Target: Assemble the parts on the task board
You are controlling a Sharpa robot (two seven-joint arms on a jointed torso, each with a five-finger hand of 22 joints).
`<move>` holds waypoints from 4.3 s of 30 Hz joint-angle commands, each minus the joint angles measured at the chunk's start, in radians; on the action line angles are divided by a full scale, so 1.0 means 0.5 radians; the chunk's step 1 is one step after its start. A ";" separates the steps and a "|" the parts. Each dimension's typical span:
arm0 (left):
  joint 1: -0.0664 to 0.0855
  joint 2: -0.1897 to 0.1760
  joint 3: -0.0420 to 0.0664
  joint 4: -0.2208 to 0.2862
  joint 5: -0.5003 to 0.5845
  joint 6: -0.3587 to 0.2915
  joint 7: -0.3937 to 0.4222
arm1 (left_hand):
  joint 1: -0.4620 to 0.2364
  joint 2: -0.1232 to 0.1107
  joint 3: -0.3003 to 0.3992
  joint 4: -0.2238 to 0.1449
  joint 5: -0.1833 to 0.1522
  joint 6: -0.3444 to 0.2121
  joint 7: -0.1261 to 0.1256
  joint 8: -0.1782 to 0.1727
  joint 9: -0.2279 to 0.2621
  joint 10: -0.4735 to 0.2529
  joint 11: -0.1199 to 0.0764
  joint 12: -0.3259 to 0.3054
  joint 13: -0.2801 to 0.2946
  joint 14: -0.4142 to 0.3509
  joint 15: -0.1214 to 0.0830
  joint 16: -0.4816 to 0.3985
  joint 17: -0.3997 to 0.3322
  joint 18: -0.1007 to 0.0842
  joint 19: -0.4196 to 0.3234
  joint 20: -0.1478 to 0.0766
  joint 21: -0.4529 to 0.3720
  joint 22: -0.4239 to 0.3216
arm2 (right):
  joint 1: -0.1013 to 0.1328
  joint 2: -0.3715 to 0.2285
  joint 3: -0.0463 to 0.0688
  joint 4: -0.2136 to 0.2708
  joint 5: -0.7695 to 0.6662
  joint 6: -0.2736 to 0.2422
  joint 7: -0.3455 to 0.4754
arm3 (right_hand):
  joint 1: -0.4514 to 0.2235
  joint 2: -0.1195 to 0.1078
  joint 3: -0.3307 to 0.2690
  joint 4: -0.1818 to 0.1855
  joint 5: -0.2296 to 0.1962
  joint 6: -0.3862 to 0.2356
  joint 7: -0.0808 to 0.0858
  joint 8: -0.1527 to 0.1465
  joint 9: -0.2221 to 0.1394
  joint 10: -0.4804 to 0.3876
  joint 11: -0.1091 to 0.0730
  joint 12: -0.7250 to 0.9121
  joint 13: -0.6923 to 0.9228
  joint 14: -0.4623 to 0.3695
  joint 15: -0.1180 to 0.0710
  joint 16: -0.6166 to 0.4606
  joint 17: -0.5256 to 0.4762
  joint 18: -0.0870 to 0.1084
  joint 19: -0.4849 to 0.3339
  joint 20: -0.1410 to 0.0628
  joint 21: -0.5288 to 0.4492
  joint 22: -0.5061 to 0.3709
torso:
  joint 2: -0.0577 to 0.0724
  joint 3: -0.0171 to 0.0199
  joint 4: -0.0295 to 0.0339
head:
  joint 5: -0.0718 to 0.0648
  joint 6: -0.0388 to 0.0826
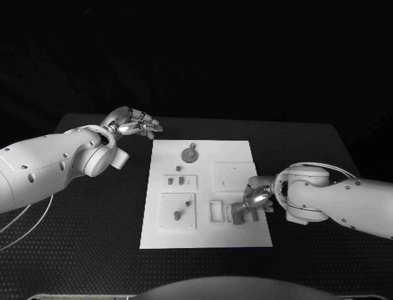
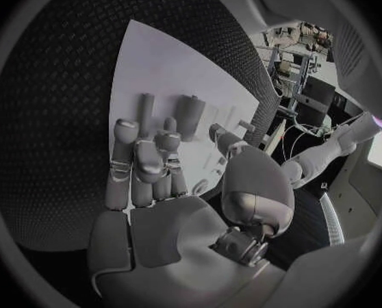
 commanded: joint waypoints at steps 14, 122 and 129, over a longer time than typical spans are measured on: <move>0.003 -0.005 0.001 0.016 0.006 0.009 0.017 | -0.025 -0.003 0.003 0.020 -0.009 0.005 -0.008 0.010 -0.003 -0.001 -0.007 0.003 -0.002 0.015 0.006 -0.011 0.007 -0.012 -0.007 0.004 0.011 -0.003 | -0.049 0.084 -0.003 -0.083 -0.075 0.005 -0.009 | 0.006 0.097 -0.065 -0.024 -0.004 0.044 0.025 -0.024 0.004 0.016 0.005 -0.014 0.000 -0.002 -0.008 0.011 0.005 0.045 -0.033 -0.005 0.028 0.044 | 0.001 0.0026 0.001 | 0.020 -0.013; 0.004 -0.022 0.001 0.037 0.005 0.025 -0.027 | -0.026 0.004 0.012 0.036 -0.010 0.007 -0.009 0.012 -0.004 -0.003 -0.007 0.001 -0.002 0.018 0.007 -0.026 0.025 -0.012 -0.009 0.004 0.012 -0.004 | -0.007 0.283 -0.035 -0.173 0.568 -0.185 -0.055 | 0.018 0.487 0.089 -0.594 -0.005 0.147 0.019 -0.100 0.005 0.065 0.000 -0.022 0.018 0.008 -0.008 0.020 -0.002 0.045 -0.037 0.040 0.079 0.031 | -0.001 0.0002 -0.003 | 0.087 -0.063; 0.005 -0.021 0.001 0.038 0.005 0.026 -0.026 | -0.026 0.004 0.012 0.037 -0.010 0.006 -0.009 0.012 -0.005 -0.003 -0.007 0.001 -0.003 0.018 0.007 -0.027 0.026 -0.012 -0.009 0.004 0.012 -0.004 | -0.012 0.295 -0.035 -0.180 0.563 -0.180 -0.054 | 0.006 0.475 0.094 -0.586 -0.005 0.144 0.020 -0.104 0.005 0.063 0.000 -0.024 0.019 0.008 -0.009 0.019 -0.002 0.045 -0.038 0.038 0.077 0.030 | -0.001 0.0017 -0.003 | 0.088 -0.060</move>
